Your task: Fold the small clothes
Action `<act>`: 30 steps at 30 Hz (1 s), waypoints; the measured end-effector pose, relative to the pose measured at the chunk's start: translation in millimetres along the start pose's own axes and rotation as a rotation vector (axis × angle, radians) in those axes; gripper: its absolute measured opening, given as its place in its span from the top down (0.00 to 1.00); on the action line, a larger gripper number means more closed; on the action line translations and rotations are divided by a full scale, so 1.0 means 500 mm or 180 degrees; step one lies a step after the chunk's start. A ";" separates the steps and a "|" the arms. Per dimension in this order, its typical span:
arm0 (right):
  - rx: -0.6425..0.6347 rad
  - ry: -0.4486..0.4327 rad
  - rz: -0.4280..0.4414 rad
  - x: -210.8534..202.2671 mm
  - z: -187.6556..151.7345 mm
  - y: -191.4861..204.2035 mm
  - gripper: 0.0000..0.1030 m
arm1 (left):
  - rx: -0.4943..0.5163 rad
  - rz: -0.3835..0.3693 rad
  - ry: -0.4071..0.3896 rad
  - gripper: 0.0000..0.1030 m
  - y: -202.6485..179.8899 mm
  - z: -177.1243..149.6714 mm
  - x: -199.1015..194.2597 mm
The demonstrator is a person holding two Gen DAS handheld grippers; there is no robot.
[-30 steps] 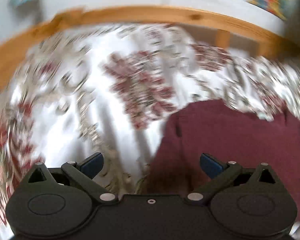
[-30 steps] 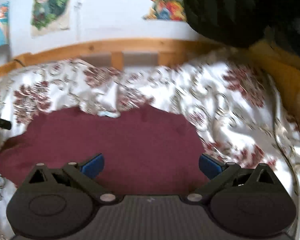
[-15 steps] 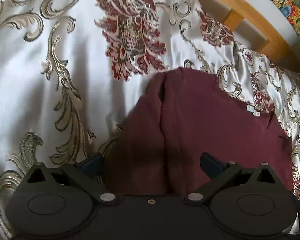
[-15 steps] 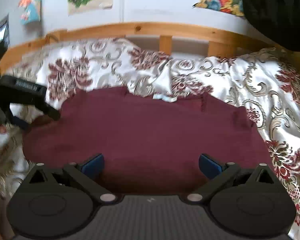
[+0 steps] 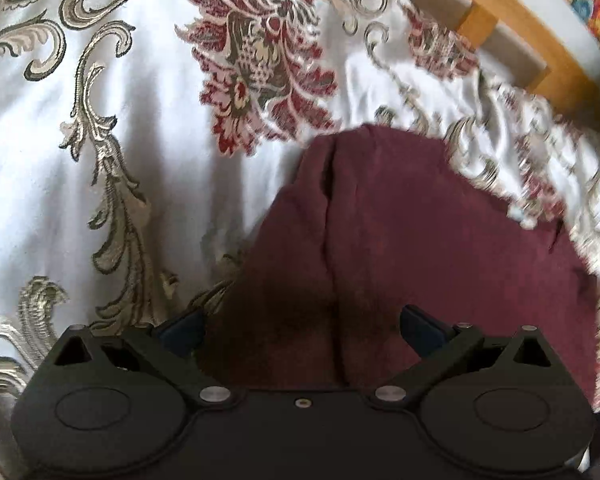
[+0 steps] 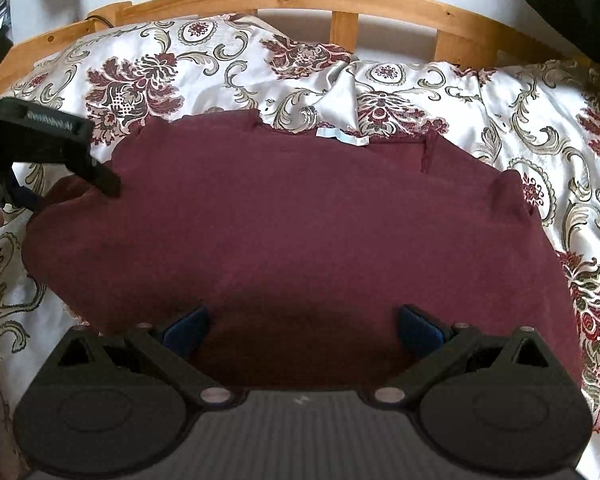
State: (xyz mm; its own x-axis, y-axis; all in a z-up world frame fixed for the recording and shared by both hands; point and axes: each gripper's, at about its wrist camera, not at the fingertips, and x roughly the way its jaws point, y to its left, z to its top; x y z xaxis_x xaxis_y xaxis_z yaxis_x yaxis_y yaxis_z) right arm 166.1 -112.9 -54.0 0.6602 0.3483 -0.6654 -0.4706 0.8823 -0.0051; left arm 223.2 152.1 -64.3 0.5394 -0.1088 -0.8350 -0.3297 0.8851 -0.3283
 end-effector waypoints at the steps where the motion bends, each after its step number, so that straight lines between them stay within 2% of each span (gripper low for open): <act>1: 0.0017 0.0014 0.0012 0.004 0.004 -0.003 0.00 | -0.0022 -0.0025 -0.0025 0.01 0.001 0.002 0.000; 5: 0.0091 0.0063 0.0058 0.011 0.005 -0.009 0.00 | 0.0010 -0.0041 -0.0001 0.01 0.006 0.015 0.014; 8: 0.0099 0.0064 0.0061 0.012 0.004 -0.010 0.00 | 0.0036 -0.0167 0.0044 0.02 0.006 0.022 0.022; 11: 0.0098 0.0065 0.0058 0.013 0.004 -0.009 0.00 | 0.0061 -0.0193 0.0055 0.12 0.005 0.018 0.018; 16: 0.0095 0.0065 0.0058 0.013 0.004 -0.010 0.00 | 0.0002 -0.0173 0.0016 0.40 0.015 0.012 0.001; 17: 0.0095 0.0065 0.0060 0.013 0.004 -0.010 0.00 | 0.0003 -0.0186 0.0004 0.43 0.015 0.010 -0.002; 19: 0.0094 0.0065 0.0061 0.013 0.004 -0.009 0.00 | 0.0101 -0.0184 -0.0051 0.53 0.007 0.004 -0.013; 24: 0.0093 0.0065 0.0061 0.012 0.004 -0.009 0.00 | 0.0505 -0.0104 -0.0204 0.62 -0.023 -0.008 -0.032; 30: 0.0091 0.0065 0.0059 0.012 0.004 -0.008 0.00 | 0.0312 -0.0226 -0.0229 0.76 -0.005 -0.004 -0.034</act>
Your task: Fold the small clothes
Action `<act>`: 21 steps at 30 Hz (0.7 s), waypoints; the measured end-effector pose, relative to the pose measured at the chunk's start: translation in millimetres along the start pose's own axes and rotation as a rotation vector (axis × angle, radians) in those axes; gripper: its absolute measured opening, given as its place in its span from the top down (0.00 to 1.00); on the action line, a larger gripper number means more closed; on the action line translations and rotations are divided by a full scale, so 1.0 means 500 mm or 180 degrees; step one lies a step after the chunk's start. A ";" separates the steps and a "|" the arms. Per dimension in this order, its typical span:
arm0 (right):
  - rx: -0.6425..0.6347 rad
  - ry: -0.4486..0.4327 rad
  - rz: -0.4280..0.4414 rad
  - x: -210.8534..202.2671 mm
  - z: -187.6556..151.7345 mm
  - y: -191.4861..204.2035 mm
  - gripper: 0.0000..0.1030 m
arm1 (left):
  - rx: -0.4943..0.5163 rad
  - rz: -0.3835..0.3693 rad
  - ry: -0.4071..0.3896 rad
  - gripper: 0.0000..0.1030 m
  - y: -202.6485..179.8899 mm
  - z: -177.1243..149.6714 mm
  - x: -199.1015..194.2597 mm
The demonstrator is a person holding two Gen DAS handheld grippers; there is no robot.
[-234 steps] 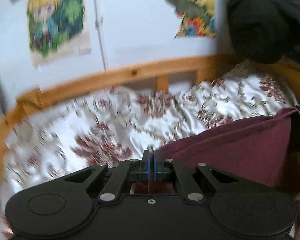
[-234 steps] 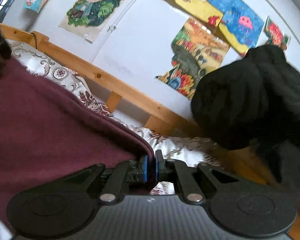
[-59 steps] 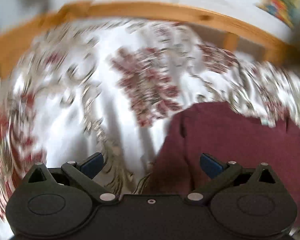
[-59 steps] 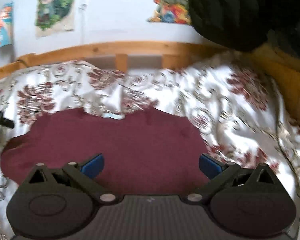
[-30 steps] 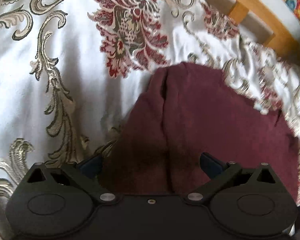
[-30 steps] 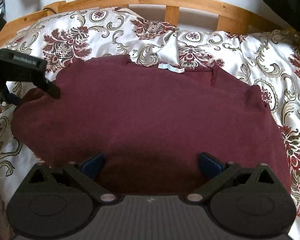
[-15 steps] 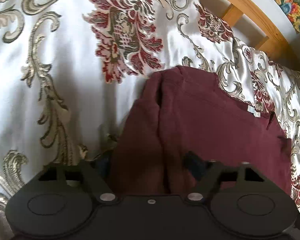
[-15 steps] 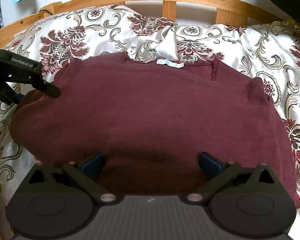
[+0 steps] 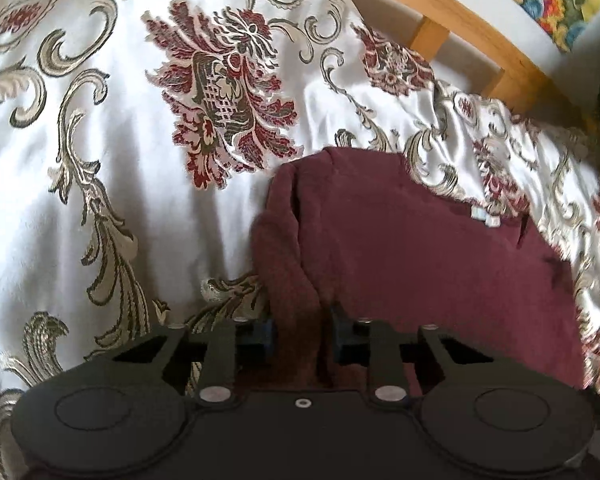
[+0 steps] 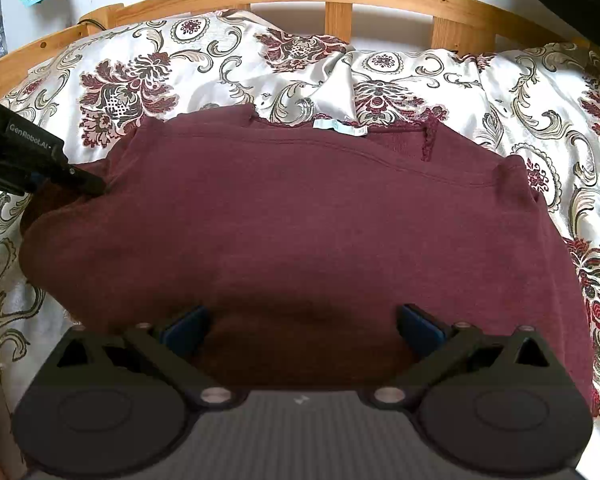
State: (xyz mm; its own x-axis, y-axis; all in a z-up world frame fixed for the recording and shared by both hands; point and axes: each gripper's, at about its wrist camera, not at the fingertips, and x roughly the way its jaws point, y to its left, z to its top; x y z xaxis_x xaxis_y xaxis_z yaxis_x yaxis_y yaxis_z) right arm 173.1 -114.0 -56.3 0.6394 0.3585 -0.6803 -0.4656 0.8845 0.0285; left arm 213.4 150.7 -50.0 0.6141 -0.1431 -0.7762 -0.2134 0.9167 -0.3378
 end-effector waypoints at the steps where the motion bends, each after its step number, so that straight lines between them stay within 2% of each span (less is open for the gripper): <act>1: -0.0002 0.0000 -0.0001 0.000 0.000 0.000 0.00 | -0.0015 -0.0039 -0.0036 0.78 -0.001 -0.001 -0.003; 6: -0.0006 0.0002 -0.0001 0.000 0.000 -0.001 0.00 | -0.0007 -0.0338 -0.0341 0.81 -0.023 -0.003 -0.039; 12: -0.0006 0.0064 0.0056 -0.007 0.007 -0.005 0.00 | 0.0019 -0.0530 -0.0400 0.82 -0.076 0.016 -0.071; 19: 0.0149 0.0154 0.0176 -0.049 0.021 -0.061 0.00 | 0.0384 -0.0621 -0.0449 0.83 -0.212 0.024 -0.089; 21: 0.0153 0.0149 0.0119 -0.067 0.024 -0.087 0.00 | 0.0521 -0.0640 -0.0423 0.83 -0.261 0.022 -0.083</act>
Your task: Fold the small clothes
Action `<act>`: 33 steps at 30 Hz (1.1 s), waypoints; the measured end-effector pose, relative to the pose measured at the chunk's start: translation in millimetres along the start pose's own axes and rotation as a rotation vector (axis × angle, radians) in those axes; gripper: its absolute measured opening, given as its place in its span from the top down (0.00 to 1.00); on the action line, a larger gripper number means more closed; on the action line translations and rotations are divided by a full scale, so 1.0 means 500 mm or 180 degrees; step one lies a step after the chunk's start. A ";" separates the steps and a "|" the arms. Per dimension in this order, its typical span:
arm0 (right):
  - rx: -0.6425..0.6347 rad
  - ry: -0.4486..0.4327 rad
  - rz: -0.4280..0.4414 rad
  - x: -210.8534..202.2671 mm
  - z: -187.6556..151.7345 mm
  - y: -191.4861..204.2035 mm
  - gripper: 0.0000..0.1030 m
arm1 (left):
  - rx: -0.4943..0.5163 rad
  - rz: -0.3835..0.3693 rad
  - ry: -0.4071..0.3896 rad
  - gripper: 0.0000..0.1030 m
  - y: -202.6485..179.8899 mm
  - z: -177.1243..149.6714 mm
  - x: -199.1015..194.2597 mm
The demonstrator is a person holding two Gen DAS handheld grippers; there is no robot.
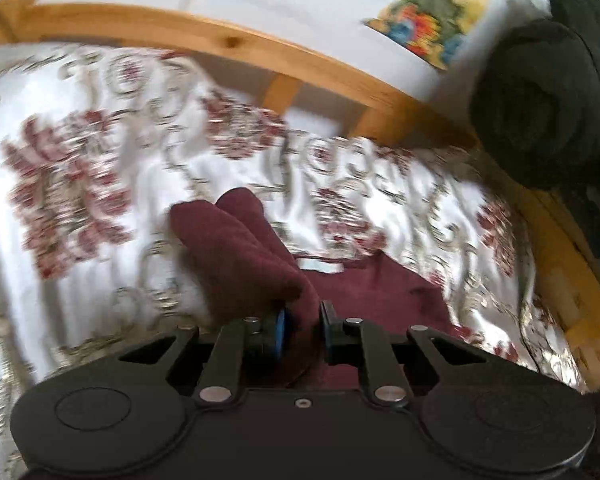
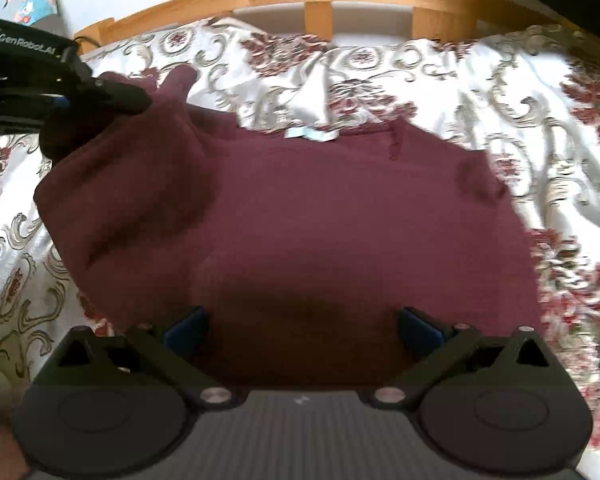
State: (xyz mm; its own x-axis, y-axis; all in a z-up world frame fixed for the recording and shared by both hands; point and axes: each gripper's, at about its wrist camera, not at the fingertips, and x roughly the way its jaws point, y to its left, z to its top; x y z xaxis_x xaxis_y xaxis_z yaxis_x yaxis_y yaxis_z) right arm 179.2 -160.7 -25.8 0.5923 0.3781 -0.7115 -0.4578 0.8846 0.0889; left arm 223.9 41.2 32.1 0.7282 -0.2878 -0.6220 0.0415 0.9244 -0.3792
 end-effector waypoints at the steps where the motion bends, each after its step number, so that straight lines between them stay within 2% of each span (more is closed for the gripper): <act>1: -0.0014 -0.0029 -0.0063 -0.009 0.001 -0.011 0.00 | 0.0066 -0.0006 0.0015 0.83 -0.021 -0.002 0.009; 7: -0.0087 -0.0192 -0.0584 -0.058 0.002 -0.094 0.00 | 0.0403 -0.0071 0.0201 0.86 -0.132 -0.043 0.078; 11: 0.0001 -0.0233 -0.0860 -0.074 0.003 -0.146 0.00 | 0.0568 -0.0039 0.0331 0.86 -0.169 -0.087 0.117; 15: 0.0093 -0.0269 -0.0968 -0.082 -0.002 -0.175 0.00 | 0.0709 -0.0003 0.0324 0.83 -0.181 -0.117 0.124; 17: 0.0139 -0.0289 -0.0949 -0.083 -0.003 -0.180 0.00 | 0.0645 -0.0118 0.0333 0.76 -0.181 -0.115 0.119; 19: 0.0178 -0.0308 -0.0939 -0.083 0.000 -0.182 0.00 | 0.0590 -0.0263 0.0341 0.54 -0.178 -0.113 0.106; 22: 0.0189 -0.0322 -0.0988 -0.080 0.003 -0.182 0.00 | 0.0571 -0.0369 0.0222 0.38 -0.178 -0.113 0.076; 26: 0.0260 -0.0321 -0.1085 -0.075 0.000 -0.187 0.00 | 0.0623 -0.0559 -0.0049 0.22 -0.176 -0.113 0.020; 30: 0.0483 -0.0377 -0.1041 -0.070 0.000 -0.199 0.00 | 0.0816 -0.0614 -0.0395 0.04 -0.173 -0.112 -0.043; 33: 0.0802 -0.0512 -0.0859 -0.073 -0.002 -0.210 0.00 | 0.1006 -0.0505 -0.0518 0.01 -0.159 -0.120 -0.069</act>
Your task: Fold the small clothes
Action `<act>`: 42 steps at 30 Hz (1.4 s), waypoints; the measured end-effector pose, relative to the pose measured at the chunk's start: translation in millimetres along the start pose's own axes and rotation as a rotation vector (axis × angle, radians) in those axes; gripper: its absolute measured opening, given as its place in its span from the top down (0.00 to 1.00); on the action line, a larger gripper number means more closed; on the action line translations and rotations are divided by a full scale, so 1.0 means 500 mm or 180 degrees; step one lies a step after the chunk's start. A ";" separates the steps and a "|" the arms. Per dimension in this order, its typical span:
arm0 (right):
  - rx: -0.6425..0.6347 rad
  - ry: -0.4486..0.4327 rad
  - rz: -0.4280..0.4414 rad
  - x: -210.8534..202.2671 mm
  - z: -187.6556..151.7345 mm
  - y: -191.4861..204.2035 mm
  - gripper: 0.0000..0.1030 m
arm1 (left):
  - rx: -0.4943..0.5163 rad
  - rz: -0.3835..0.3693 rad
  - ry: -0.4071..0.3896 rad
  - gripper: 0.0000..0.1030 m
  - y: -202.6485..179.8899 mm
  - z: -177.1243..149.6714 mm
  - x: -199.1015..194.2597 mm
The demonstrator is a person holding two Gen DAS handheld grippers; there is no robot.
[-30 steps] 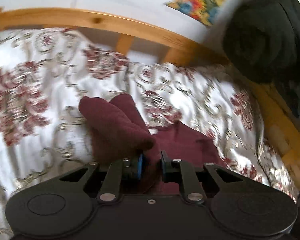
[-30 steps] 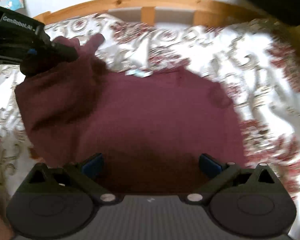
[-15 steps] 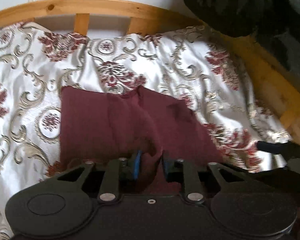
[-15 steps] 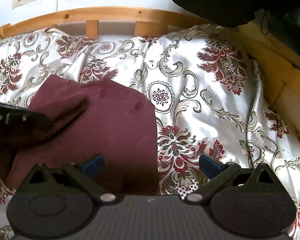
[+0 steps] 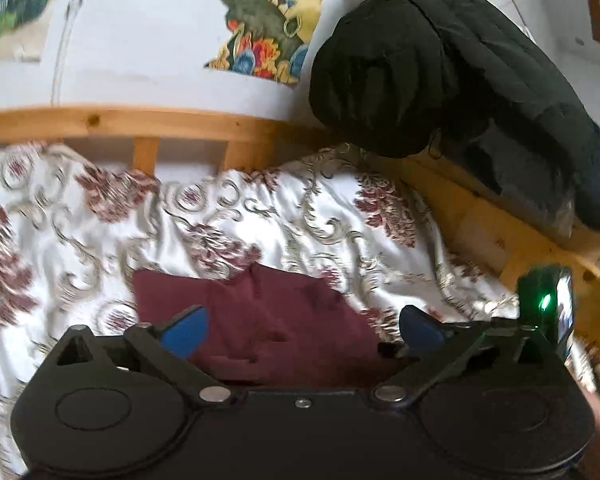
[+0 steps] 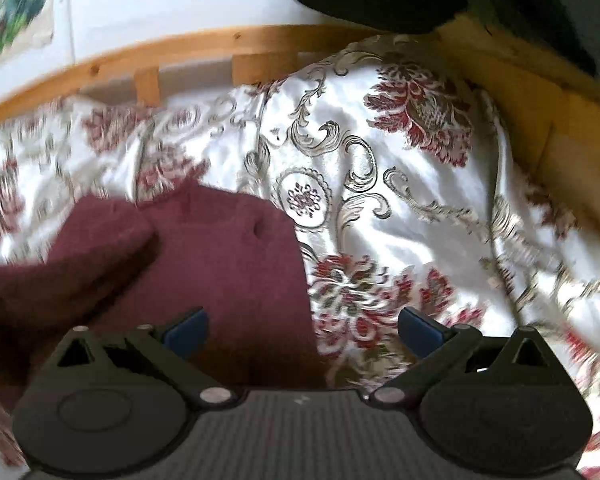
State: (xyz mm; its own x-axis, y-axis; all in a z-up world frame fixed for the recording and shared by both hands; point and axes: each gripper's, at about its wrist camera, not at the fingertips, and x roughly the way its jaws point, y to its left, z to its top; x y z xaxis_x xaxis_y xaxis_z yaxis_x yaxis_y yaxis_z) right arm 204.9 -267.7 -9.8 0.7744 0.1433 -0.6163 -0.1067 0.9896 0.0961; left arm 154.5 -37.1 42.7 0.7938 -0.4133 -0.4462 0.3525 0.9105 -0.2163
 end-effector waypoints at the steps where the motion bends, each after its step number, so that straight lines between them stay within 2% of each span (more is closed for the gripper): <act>1: 0.0123 -0.0041 0.0044 -0.002 0.001 -0.004 0.00 | 0.0046 0.0047 0.0018 0.01 0.006 -0.007 -0.004; 4: 0.0387 -0.0132 0.0246 -0.003 0.001 -0.013 0.00 | 0.0048 0.0190 0.0124 0.01 0.036 -0.038 -0.006; 8: 0.0723 -0.0269 0.0717 0.001 -0.002 -0.011 0.00 | 0.0017 0.0319 0.0293 0.01 0.072 -0.082 0.007; 11: 0.0903 -0.0145 0.1045 0.023 -0.005 0.003 0.00 | -0.0051 0.0394 0.0541 0.01 0.093 -0.103 0.033; 14: 0.0865 -0.0021 0.1117 0.050 -0.010 0.027 0.00 | -0.0151 0.0362 0.0699 0.01 0.108 -0.111 0.052; 16: 0.0800 -0.0035 0.1204 0.060 -0.009 0.041 0.00 | -0.0261 0.0323 0.0730 0.01 0.120 -0.117 0.057; 18: 0.0832 -0.0107 0.1407 0.069 -0.004 0.047 0.00 | -0.0328 0.0322 0.0750 0.01 0.128 -0.124 0.058; 21: 0.1054 -0.0093 0.1740 0.090 0.005 0.047 0.00 | -0.0327 0.0360 0.0730 0.01 0.127 -0.125 0.057; 24: 0.1355 0.0017 0.1901 0.122 0.006 0.043 0.00 | -0.0271 0.0335 0.0724 0.01 0.118 -0.124 0.057; 28: 0.1480 0.0105 0.1993 0.147 0.002 0.044 0.00 | -0.0132 0.0324 0.0760 0.01 0.100 -0.124 0.062; 35: 0.1243 0.0124 0.2062 0.158 0.000 0.088 0.00 | 0.0000 0.0335 0.0881 0.01 0.086 -0.131 0.077; 42: 0.1179 0.0095 0.2119 0.155 -0.005 0.097 0.03 | 0.0039 0.0313 0.0696 0.03 0.081 -0.125 0.059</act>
State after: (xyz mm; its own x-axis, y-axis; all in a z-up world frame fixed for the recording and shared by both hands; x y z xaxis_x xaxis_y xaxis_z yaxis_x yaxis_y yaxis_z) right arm 258.1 -208.9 -54.9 0.6021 0.7142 -0.3568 -0.3251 0.6275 0.7075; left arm 161.2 -13.0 -33.4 0.6989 -0.3147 -0.6423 0.2858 0.9461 -0.1525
